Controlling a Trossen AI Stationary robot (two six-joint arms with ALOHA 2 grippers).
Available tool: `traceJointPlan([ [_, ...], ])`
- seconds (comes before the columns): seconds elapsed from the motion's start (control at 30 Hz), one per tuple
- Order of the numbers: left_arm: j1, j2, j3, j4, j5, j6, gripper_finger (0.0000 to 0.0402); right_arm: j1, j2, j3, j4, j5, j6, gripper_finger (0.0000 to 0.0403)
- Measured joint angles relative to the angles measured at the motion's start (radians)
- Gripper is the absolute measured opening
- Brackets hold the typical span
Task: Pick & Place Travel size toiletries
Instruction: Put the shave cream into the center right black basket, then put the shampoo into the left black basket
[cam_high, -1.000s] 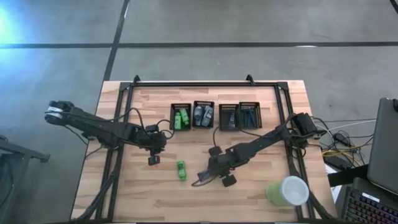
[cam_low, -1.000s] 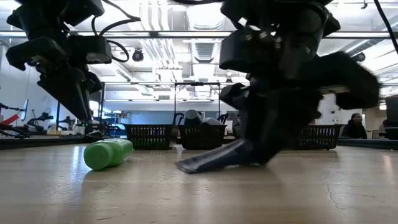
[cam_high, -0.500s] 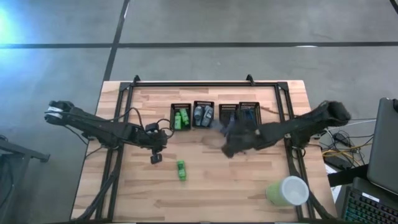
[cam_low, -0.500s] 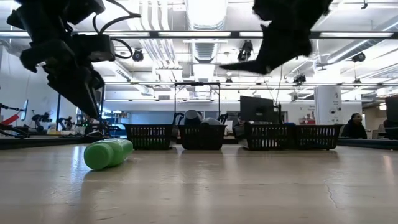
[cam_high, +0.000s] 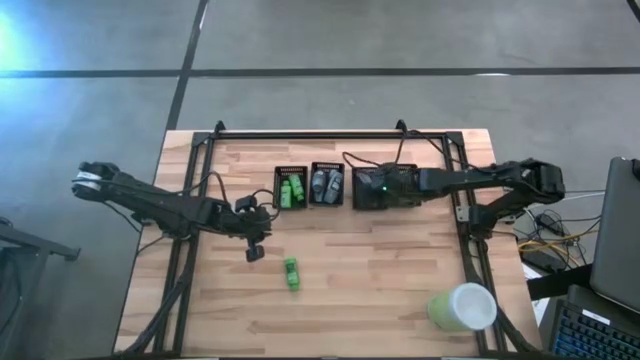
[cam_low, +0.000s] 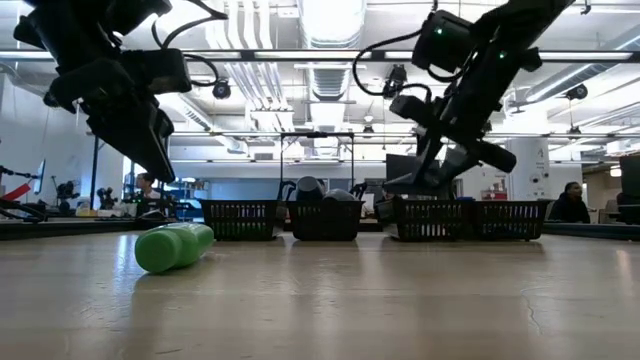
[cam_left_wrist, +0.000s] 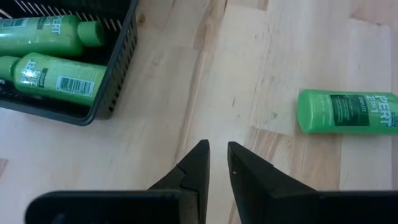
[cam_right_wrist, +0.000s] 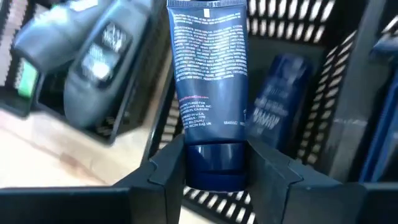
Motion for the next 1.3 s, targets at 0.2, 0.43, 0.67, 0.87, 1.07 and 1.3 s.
traceJointPlan([
  [0.2, -0.003, 0.0, 0.0, 0.0, 0.047, -0.02, 0.0062, -0.017, 0.032, -0.001, 0.002, -0.026, -0.01, 0.0183],
  [0.43, -0.006, 0.0, -0.001, -0.001, 0.158, -0.023, 0.0062, -0.016, 0.029, 0.02, -0.017, -0.001, -0.051, 0.0265],
  [0.67, -0.007, 0.017, -0.002, 0.014, 0.245, -0.271, 0.0076, 0.016, 0.023, 0.111, -0.09, 0.024, -0.175, 0.033],
  [0.87, -0.018, 0.023, -0.002, 0.132, 0.227, -0.69, 0.0153, 0.02, 0.023, 0.221, -0.352, 0.108, -0.216, 0.0362],
  [1.07, -0.075, 0.066, 0.016, 0.203, 0.187, -1.05, 0.0242, -0.011, 0.015, 0.267, -0.478, 0.112, -0.33, 0.0368],
  [1.3, -0.181, 0.272, 0.179, 0.114, 0.111, -1.263, 0.0288, -0.067, -0.036, 0.246, -0.484, 0.109, -0.455, 0.0368],
])
